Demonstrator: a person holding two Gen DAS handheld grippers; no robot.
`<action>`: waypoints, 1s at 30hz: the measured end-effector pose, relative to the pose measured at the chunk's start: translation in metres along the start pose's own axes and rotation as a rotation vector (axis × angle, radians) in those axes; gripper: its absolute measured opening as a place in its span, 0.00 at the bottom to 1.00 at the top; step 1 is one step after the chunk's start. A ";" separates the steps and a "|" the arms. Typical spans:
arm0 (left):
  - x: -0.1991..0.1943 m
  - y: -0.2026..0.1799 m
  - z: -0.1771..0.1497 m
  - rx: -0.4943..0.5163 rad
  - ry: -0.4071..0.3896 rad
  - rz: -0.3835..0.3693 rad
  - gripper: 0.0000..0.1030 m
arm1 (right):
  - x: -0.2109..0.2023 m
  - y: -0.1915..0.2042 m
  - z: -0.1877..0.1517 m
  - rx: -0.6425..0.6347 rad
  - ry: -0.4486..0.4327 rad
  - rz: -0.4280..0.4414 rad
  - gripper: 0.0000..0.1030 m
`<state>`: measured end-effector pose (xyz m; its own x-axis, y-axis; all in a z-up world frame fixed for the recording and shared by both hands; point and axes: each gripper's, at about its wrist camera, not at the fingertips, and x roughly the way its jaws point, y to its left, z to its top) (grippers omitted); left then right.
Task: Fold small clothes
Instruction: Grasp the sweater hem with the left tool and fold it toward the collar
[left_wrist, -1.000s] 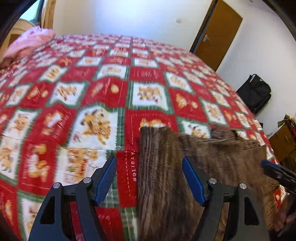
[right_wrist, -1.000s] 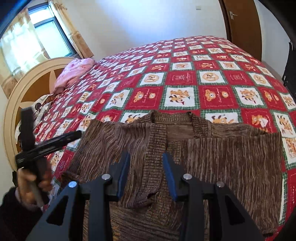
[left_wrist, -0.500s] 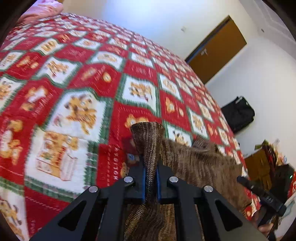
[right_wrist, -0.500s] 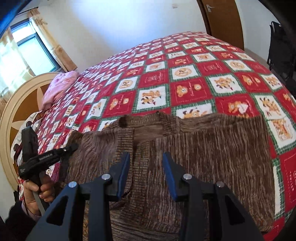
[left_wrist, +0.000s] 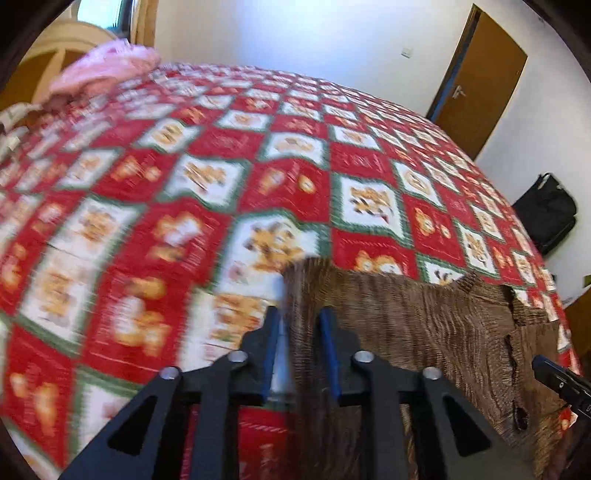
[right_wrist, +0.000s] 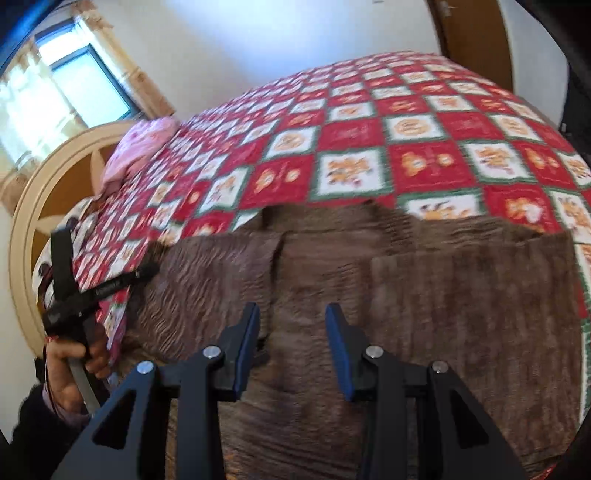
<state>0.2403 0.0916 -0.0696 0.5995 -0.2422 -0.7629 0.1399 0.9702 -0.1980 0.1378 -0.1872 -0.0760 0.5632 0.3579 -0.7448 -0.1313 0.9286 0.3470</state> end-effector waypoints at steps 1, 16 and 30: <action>-0.010 0.002 0.002 0.013 -0.026 0.012 0.26 | 0.003 0.002 0.000 -0.005 0.004 0.005 0.41; -0.081 -0.039 -0.083 -0.029 -0.034 -0.177 0.42 | 0.082 0.016 0.042 0.080 0.071 0.053 0.11; -0.046 -0.051 -0.098 -0.004 0.010 -0.029 0.42 | 0.001 0.042 0.042 0.006 -0.119 -0.001 0.10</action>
<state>0.1286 0.0517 -0.0848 0.5875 -0.2705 -0.7627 0.1544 0.9626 -0.2225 0.1676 -0.1523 -0.0382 0.6566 0.3425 -0.6720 -0.1263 0.9283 0.3497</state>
